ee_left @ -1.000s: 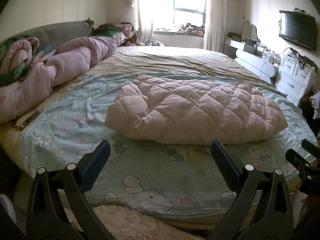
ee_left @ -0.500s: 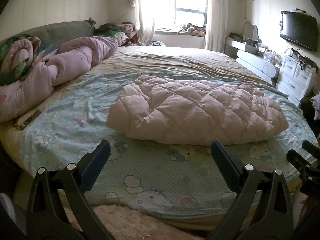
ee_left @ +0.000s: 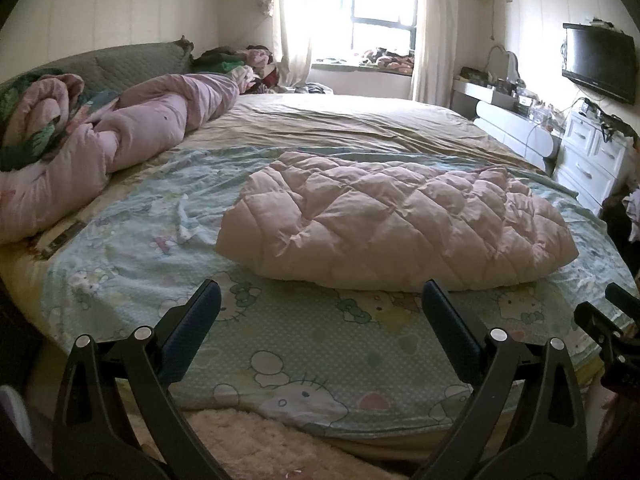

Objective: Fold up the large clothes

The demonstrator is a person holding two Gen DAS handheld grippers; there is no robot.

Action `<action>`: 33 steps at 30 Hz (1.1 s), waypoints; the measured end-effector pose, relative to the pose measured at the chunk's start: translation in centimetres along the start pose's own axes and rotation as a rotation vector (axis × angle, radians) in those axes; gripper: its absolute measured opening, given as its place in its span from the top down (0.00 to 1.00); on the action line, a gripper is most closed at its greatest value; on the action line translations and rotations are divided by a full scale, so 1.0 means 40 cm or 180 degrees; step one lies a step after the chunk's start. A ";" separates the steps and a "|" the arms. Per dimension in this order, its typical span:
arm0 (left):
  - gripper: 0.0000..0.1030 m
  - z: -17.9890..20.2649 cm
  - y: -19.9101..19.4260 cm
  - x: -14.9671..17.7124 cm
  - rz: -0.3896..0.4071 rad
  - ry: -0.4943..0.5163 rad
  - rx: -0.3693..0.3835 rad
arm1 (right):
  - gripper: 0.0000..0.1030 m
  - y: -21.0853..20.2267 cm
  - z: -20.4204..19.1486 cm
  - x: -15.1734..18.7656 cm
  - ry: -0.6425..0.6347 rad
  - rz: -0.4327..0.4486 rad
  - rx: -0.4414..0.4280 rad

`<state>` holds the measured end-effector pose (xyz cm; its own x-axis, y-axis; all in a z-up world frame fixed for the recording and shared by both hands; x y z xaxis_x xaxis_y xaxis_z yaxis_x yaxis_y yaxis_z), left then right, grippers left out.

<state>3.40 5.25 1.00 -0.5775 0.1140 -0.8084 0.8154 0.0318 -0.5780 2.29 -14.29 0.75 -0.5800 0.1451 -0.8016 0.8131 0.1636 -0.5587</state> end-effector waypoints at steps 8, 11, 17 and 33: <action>0.09 -0.011 0.001 -0.002 0.0000 -0.0013 -0.0024 | 0.04 0.000 -0.001 0.000 0.0003 -0.0004 -0.0003; 0.09 -0.013 0.000 -0.001 -0.0002 -0.0014 -0.0032 | 0.04 0.000 -0.003 0.001 -0.0008 0.0001 0.0001; 0.09 -0.018 -0.005 0.001 -0.0005 -0.0007 -0.0054 | 0.04 -0.001 -0.002 0.001 0.0006 0.0004 -0.0002; 0.09 0.003 -0.003 0.010 -0.0093 0.0067 -0.0163 | 0.04 0.002 -0.003 0.003 0.0010 0.0003 -0.0002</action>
<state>3.06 5.17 0.75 -0.6006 0.1331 -0.7884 0.7994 0.0861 -0.5946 2.28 -14.16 0.66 -0.5793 0.1482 -0.8015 0.8136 0.1641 -0.5578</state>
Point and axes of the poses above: each gripper's, at about its wrist camera, not at the fingertips, and y roughly the way its jaws point, z to its right, x to its underside, the point moved 5 cm from there along y, roughly the way its jaws point, and after that the axes turned 10 degrees about y, right-handed, at the moved point
